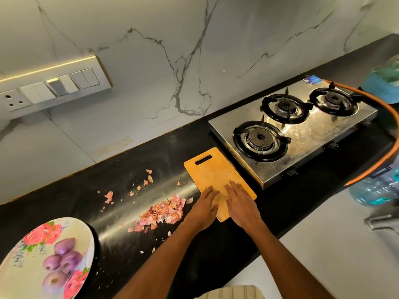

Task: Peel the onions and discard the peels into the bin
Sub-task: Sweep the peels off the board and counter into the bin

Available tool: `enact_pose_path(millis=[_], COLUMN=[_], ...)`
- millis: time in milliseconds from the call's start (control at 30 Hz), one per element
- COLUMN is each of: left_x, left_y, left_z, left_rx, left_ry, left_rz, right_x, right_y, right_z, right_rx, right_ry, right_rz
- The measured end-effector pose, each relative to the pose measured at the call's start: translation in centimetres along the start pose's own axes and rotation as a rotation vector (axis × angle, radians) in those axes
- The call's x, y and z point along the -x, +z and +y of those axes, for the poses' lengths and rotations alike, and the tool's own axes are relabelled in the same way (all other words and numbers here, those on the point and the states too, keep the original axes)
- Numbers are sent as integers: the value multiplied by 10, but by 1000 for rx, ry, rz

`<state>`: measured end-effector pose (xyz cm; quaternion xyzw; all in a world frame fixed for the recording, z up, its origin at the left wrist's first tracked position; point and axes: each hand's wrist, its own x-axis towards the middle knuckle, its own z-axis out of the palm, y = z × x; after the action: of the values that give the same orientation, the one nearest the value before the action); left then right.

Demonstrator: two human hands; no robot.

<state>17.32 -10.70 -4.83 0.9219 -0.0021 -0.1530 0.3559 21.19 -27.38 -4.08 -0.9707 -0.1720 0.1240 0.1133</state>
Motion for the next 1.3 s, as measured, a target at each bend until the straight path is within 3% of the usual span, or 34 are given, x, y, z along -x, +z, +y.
enact_pose_path(millis=[133,300,433,533,633,733,933,967,1033,1100,1167,1300], left_x=[0,25,71,109,139,155,148,147,146,147,147,143], left_y=[-3,-23,-48,-65,-80,-90,-89,-89,-93,-98,-103,-110], left_z=[5,-4,-42,-69,-91,-108,-127,-130,-137,-146,-156,-173], left_rx=[28,-4,102,181,223,252,291,286,280,275,269,287], left_ry=[-27,-82,-262,-413,-544,-631,-630,-619,-600,-592,-604,-621], left_rz=[47,313,525,669,747,829,833,832,851,874,884,926], right_x=[-6,-12,-27,-51,-75,-81,-47,-56,-94,-136,-161,-145], right_y=[-5,0,18,31,47,66,71,65,52,39,38,58], right_z=[0,-32,-85,-118,-136,-154,-196,-202,-219,-232,-241,-266], right_rx=[22,-80,-318,-439,-393,-309,-495,-586,-668,-583,-460,-292], right_ry=[-11,-199,-367,-352,-297,-391,-701,-689,-607,-482,-447,-746], right_rz=[14,3,-13,-13,-14,-48,-350,-366,-247,-141,-193,-348])
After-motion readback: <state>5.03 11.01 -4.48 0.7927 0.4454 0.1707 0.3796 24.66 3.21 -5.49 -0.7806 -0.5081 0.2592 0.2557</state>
